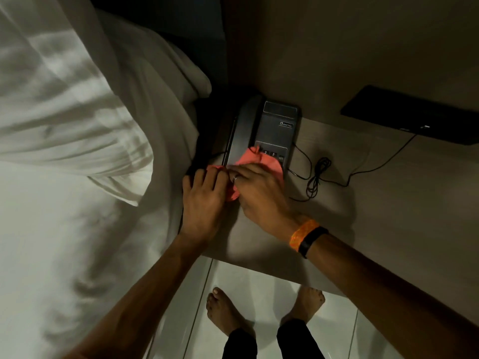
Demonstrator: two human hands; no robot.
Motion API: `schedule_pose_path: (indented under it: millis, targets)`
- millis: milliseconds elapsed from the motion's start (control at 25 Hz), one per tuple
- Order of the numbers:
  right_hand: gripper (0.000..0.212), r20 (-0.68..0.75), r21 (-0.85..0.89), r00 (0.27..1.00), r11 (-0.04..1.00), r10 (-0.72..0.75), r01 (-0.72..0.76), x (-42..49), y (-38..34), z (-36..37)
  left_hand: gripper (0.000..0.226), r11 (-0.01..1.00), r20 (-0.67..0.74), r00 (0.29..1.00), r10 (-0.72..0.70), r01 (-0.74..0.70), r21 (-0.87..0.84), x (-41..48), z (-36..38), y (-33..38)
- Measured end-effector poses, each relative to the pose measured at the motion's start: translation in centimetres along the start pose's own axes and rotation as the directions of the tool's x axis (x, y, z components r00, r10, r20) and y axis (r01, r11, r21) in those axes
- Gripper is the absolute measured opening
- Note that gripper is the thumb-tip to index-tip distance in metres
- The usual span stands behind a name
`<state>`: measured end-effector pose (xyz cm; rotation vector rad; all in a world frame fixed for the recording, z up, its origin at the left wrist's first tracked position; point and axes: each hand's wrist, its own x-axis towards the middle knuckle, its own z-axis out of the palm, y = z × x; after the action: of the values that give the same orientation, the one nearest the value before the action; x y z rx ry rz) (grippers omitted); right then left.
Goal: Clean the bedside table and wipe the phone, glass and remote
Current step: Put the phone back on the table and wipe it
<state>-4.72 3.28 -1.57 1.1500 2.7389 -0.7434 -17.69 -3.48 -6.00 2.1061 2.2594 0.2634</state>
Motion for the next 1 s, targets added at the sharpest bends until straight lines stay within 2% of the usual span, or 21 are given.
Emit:
schedule_pose_path:
  millis: [80, 120, 200, 240, 280, 320, 360, 400, 440, 520, 600, 680, 760, 840, 1000]
  targets:
    - [0.041, -0.028, 0.166, 0.998, 0.985, 0.06, -0.055, -0.9, 0.6, -1.5, 0.051, 0.999, -0.039, 0.998, 0.042, -0.043, -0.02, -0.3, -0.8, 0.3]
    - [0.041, -0.129, 0.25, 0.983, 0.964, 0.128, -0.093, -0.9, 1.3, -2.4, 0.054, 0.998, -0.076, 0.996, 0.035, -0.04, -0.055, 0.4, -1.2, 0.5]
    - [0.044, -0.36, 0.258, 0.896, 0.951, 0.261, -0.173, 0.5, 4.0, -3.8, 0.073, 0.98, -0.122, 0.992, -0.011, -0.013, -0.196, 2.8, -1.8, 0.8]
    - [0.05, -0.376, 0.213, 0.873, 0.946, 0.312, -0.246, 1.7, 5.6, -4.4, 0.089, 0.969, -0.08, 0.997, -0.003, -0.017, -0.248, 4.3, -2.0, 0.6]
    - [0.062, -0.274, 0.161, 0.891, 0.931, 0.362, -0.329, 3.0, 6.9, -4.9, 0.105, 0.967, 0.004, 0.999, 0.044, -0.042, -0.25, 5.7, -2.1, 0.3]
    - [0.074, -0.115, 0.116, 0.911, 0.916, 0.396, -0.383, 4.2, 7.8, -5.0, 0.12, 0.972, 0.121, 0.988, 0.1, -0.071, -0.224, 6.9, -2.0, 0.1]
    - [0.081, 0.009, 0.07, 0.915, 0.912, 0.404, -0.403, 4.9, 8.4, -4.5, 0.13, 0.976, 0.24, 0.961, 0.14, -0.094, -0.195, 7.7, -1.7, 0.2]
    - [0.083, 0.045, 0.022, 0.916, 0.917, 0.398, -0.399, 5.3, 8.6, -3.6, 0.134, 0.977, 0.318, 0.933, 0.168, -0.114, -0.181, 8.1, -1.4, 0.3]
    - [0.081, 0.015, -0.017, 0.922, 0.922, 0.387, -0.387, 5.1, 8.6, -2.6, 0.133, 0.973, 0.335, 0.923, 0.191, -0.133, -0.189, 8.1, -1.0, 0.5]
    - [0.073, -0.091, -0.075, 0.937, 0.936, 0.338, -0.345, 3.9, 8.2, -1.1, 0.121, 0.962, 0.255, 0.941, 0.224, -0.172, -0.21, 7.6, -0.6, 0.9]
    - [0.068, -0.12, -0.075, 0.947, 0.948, 0.298, -0.308, 1.8, 7.5, 0.3, 0.108, 0.964, 0.216, 0.952, 0.219, -0.177, -0.199, 6.9, -0.5, 1.0]
    - [0.069, -0.084, -0.088, 0.967, 0.964, 0.242, -0.249, -0.5, 6.7, 1.7, 0.095, 0.978, 0.239, 0.95, 0.2, -0.182, -0.098, 6.0, -0.4, 0.9]
    - [0.069, -0.058, -0.11, 0.976, 0.97, 0.211, -0.216, -2.7, 5.4, 2.9, 0.08, 0.976, 0.187, 0.958, 0.218, -0.217, -0.025, 4.5, -0.4, 1.4]
    - [0.067, -0.039, -0.119, 0.98, 0.973, 0.196, -0.2, -4.0, 4.6, 3.4, 0.066, 0.974, 0.116, 0.968, 0.224, -0.225, 0.0, 3.2, -0.3, 2.3]
    - [0.063, 0.029, -0.108, 0.997, 0.991, 0.078, -0.074, -5.3, 4.9, 2.6, 0.043, 0.961, 0.092, 0.957, 0.275, -0.275, -0.01, 0.7, -1.0, 3.3]
